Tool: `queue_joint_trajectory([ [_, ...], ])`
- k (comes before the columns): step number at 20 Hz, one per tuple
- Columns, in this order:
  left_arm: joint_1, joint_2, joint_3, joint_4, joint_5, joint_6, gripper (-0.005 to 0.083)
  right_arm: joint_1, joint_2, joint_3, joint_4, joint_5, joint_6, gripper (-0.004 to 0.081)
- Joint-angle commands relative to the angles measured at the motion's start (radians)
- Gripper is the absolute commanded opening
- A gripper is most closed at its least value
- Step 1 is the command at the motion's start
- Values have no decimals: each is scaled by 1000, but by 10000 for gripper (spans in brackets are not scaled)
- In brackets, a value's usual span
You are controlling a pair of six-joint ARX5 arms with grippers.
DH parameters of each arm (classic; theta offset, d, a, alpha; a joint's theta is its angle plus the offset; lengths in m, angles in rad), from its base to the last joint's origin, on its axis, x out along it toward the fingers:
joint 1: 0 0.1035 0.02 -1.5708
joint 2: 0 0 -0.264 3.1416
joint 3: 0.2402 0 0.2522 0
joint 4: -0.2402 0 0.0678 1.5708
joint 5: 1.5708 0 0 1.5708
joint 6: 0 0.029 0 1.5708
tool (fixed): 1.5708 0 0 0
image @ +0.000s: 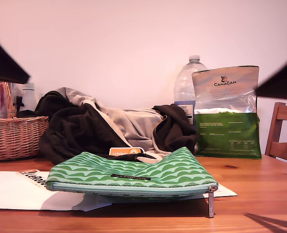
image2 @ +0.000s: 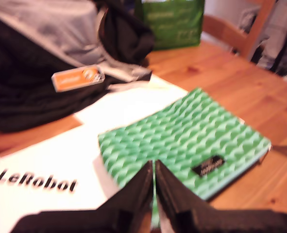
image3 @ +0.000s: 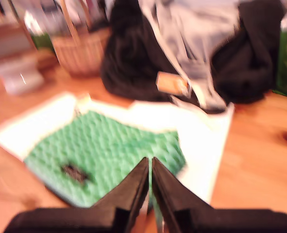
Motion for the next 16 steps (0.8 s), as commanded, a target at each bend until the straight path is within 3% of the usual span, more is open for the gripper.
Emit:
queue_joint_trajectory([
  [1, -6, -40, -13, -36, -5, -3, -21, 19, -81, 23, -95, 8, -16, -11],
  [3, -6, -84, -13, -83, -5, -3, -21, 27, -153, 61, -187, 8, -15, -11],
  [6, -6, -119, -13, -138, -5, -3, -20, 26, -205, 79, -224, 9, -15, -11],
  [9, -6, -119, -13, -167, -4, -3, -20, 27, -206, 79, -259, 6, -15, -11],
  [16, -6, -118, -13, -239, -5, -3, -21, 27, -206, 79, -465, 6, -15, -11],
])
